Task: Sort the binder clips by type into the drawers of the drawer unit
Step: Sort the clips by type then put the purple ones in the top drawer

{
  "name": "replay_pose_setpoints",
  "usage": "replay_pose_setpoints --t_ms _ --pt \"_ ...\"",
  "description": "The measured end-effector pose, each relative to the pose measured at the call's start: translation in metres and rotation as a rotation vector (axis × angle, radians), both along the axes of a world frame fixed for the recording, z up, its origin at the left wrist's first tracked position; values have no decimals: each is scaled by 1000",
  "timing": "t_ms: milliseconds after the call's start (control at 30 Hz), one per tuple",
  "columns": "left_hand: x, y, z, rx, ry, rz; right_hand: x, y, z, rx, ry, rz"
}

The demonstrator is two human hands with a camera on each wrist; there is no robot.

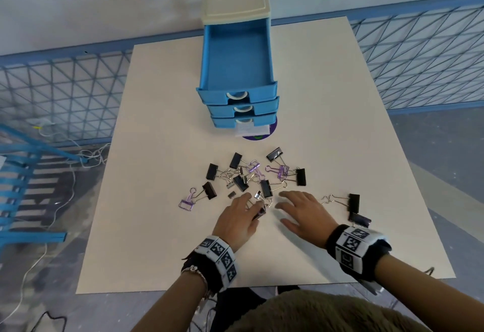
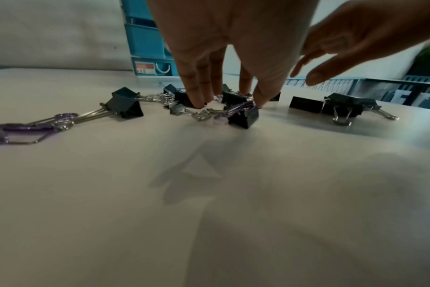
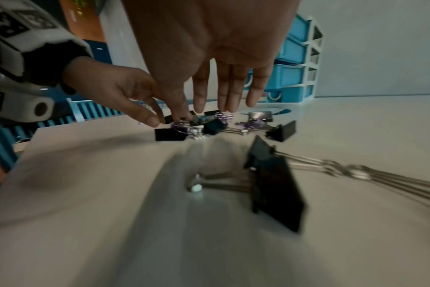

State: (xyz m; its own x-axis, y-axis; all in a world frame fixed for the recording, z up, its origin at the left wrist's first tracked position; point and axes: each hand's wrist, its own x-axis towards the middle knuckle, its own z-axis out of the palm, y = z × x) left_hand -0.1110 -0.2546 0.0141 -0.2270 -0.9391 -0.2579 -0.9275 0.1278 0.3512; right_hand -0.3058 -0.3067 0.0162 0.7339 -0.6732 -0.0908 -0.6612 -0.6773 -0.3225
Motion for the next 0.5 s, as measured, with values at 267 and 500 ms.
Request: replay_pose_setpoints --t_ms 267,500 --pt "2 -1 -1 76 -4 88 41 -12 -2 90 7 -235" --pt "27 7 -2 -4 325 351 41 -50 -4 86 107 -369"
